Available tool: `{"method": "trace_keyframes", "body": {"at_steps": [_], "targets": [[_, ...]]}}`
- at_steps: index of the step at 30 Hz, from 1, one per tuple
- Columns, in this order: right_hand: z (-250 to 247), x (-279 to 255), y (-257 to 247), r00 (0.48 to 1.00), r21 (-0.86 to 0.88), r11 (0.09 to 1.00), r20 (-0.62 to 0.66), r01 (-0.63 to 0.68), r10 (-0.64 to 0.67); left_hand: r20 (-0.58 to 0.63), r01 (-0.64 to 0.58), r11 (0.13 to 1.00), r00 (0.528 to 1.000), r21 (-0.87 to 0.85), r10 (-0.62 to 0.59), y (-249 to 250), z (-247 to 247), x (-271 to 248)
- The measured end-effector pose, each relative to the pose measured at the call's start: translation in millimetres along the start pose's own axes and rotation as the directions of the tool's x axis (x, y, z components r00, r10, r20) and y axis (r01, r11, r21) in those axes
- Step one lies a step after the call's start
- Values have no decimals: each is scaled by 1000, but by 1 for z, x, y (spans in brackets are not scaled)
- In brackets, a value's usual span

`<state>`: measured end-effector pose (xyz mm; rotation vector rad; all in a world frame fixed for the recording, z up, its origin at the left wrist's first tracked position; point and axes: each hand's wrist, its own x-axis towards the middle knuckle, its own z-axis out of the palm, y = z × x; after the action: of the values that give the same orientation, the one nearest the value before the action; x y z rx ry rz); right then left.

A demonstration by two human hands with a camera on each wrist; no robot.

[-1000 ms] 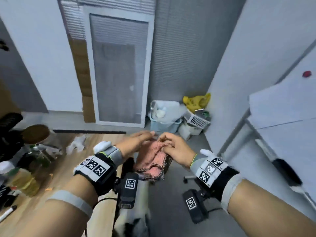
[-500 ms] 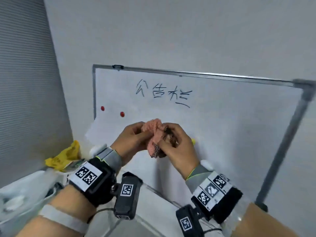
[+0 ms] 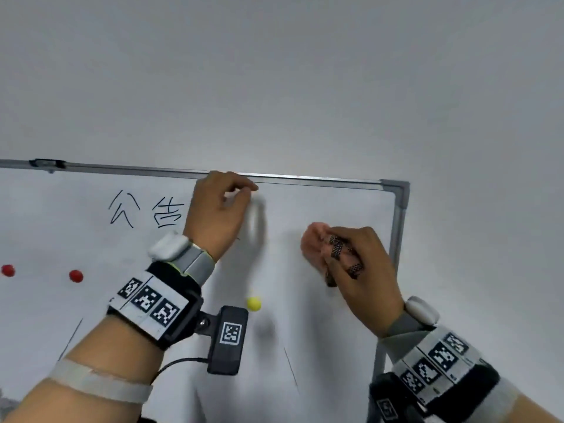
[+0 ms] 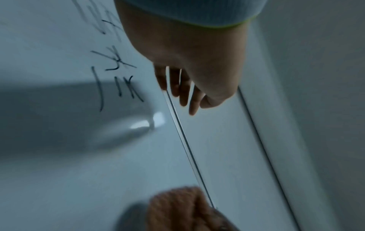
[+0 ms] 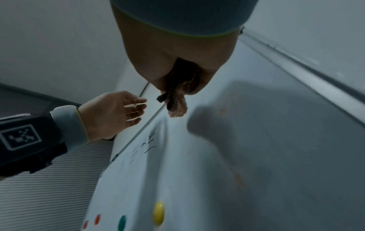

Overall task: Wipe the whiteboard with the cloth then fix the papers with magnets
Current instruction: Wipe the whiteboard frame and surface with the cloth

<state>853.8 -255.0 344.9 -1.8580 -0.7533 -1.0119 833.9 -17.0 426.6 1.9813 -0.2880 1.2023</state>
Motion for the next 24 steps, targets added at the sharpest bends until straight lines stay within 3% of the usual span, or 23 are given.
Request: {"method": "trace_keyframes", "body": {"at_steps": [2, 8, 12, 18, 20, 24], "targets": [[-6, 13, -2, 996, -43, 999, -93, 8, -12, -8, -111, 985, 994, 136, 113, -11, -2, 18], [7, 39, -12, 969, -163, 986, -234, 44, -82, -135, -53, 974, 987, 218, 84, -57, -18, 48], [15, 47, -18, 960, -169, 984, -258, 63, -106, -122, -14, 983, 992, 183, 37, -78, -30, 57], [17, 79, -22, 908, -215, 976, -399, 40, -125, -35, -33, 975, 998, 220, 42, -75, -33, 75], [13, 94, -23, 887, -208, 978, -454, -9, -89, 13, -56, 959, 998, 278, 55, -72, -31, 83], [1, 131, -23, 909, -225, 959, -410, -171, 66, 179, -159, 926, 979, 343, 102, -50, -22, 108]]}}
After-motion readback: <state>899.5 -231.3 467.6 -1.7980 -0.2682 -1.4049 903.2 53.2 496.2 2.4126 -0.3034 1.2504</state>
